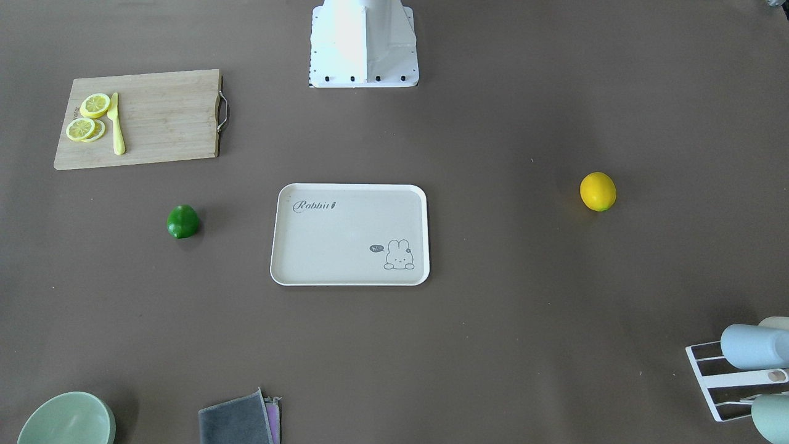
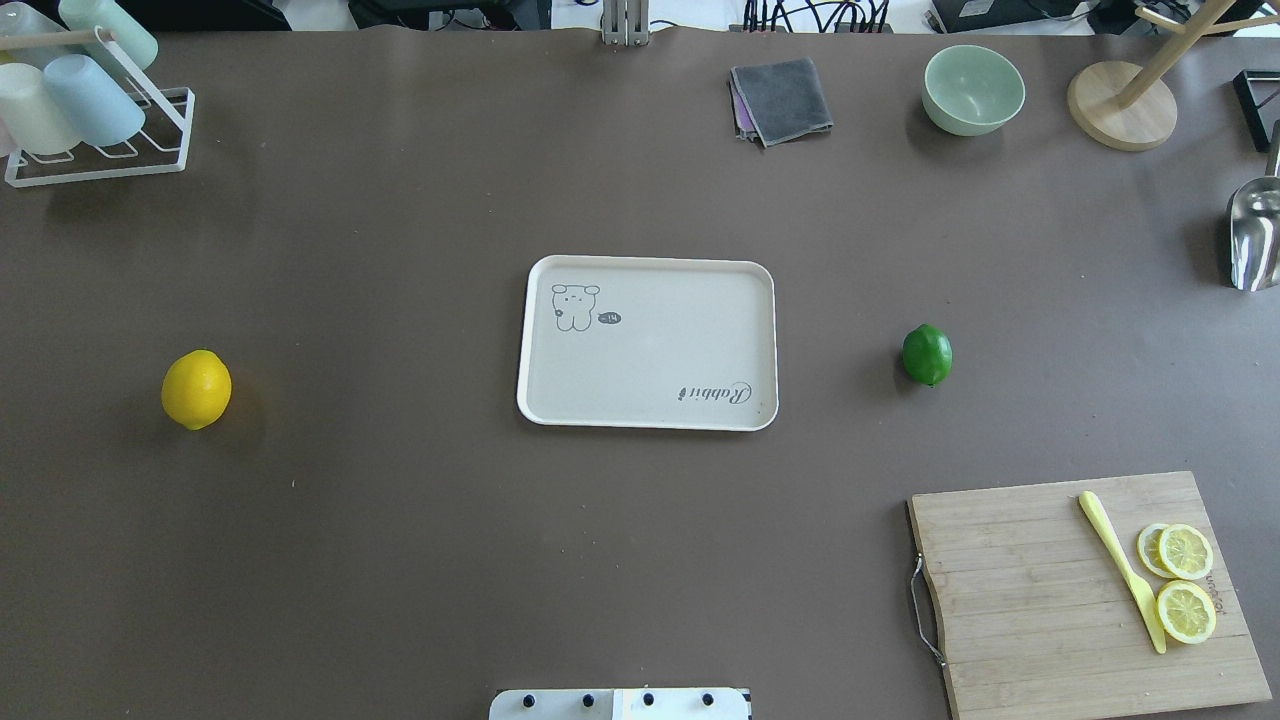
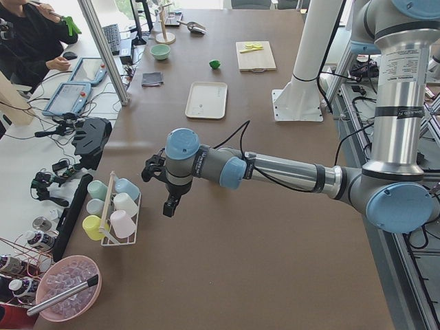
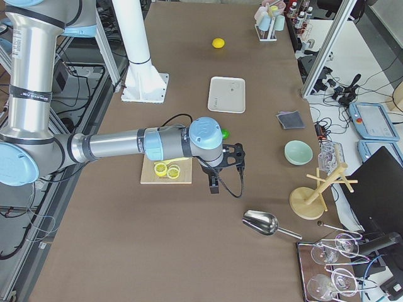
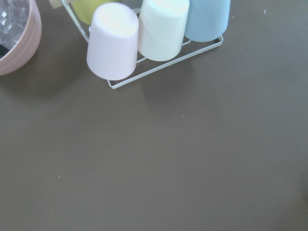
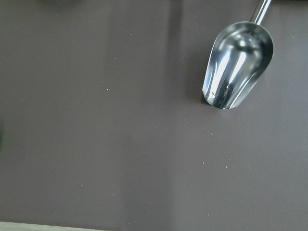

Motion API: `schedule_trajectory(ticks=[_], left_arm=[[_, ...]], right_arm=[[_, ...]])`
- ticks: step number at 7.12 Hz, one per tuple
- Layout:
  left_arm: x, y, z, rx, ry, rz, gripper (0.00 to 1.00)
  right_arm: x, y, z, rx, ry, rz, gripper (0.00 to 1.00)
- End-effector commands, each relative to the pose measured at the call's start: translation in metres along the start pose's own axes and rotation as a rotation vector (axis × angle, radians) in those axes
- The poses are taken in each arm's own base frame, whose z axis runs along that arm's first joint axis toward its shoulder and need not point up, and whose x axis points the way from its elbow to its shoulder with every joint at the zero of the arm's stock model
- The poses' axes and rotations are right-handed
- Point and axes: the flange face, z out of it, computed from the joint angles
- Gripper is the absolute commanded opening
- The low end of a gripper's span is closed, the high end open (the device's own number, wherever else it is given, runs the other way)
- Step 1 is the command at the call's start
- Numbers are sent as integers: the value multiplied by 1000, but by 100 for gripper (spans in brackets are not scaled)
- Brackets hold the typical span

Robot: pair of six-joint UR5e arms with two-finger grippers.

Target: Place all lemons on tray

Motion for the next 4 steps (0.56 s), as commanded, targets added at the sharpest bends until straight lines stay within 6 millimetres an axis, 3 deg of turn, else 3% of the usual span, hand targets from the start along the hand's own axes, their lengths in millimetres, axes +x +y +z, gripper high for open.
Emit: schedule_trajectory(ticks=[1, 3, 4], left_arm=[[5, -5, 0, 83, 19, -139, 98], [30, -12, 7, 114, 56, -216, 98], [59, -17, 26, 93, 84, -221, 98]], right_arm=[[-27, -12, 15, 43, -24, -124, 100], [-93, -36, 44, 35, -81, -94, 100], [-128, -48, 60, 31, -108, -19, 100]])
